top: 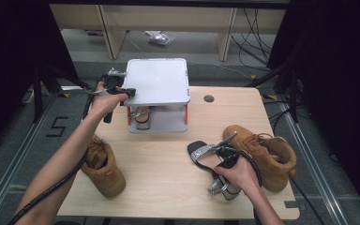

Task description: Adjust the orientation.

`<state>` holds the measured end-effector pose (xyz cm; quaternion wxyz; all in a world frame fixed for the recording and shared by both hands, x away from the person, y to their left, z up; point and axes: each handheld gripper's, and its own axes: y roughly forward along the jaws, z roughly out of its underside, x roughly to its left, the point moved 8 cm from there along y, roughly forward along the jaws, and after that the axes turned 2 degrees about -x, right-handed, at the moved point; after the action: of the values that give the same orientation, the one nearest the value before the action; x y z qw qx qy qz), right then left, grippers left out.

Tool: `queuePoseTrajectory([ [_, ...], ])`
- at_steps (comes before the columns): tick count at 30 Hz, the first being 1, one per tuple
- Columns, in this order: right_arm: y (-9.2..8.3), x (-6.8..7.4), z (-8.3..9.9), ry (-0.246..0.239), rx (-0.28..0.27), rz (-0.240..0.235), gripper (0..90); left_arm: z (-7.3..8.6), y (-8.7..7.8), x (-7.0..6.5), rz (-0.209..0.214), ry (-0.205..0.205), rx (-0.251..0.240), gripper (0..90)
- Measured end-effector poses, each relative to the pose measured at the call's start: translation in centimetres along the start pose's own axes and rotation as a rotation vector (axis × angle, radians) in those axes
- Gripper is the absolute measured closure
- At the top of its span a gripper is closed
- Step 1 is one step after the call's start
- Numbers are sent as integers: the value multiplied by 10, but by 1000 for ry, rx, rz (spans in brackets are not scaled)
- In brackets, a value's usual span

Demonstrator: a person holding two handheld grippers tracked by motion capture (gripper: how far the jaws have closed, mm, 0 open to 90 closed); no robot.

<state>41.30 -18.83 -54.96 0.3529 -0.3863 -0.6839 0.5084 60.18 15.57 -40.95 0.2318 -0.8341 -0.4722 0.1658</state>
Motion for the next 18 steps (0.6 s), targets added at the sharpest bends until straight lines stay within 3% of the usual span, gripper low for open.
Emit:
queuePoseTrajectory([
  [4,1,3,-1,26,-18,-10,434,0,0,0,1,-1,0,895],
  [7,0,4,-4,3,-33,-20,434,0,0,0,0,-1,0,895],
  [9,-3,11,-4,72,-9,-27,434,0,0,0,0,-2,-1,894],
  [18,-10,25,-24,77,-61,-33,435,0,0,0,1,-5,-4,895],
])
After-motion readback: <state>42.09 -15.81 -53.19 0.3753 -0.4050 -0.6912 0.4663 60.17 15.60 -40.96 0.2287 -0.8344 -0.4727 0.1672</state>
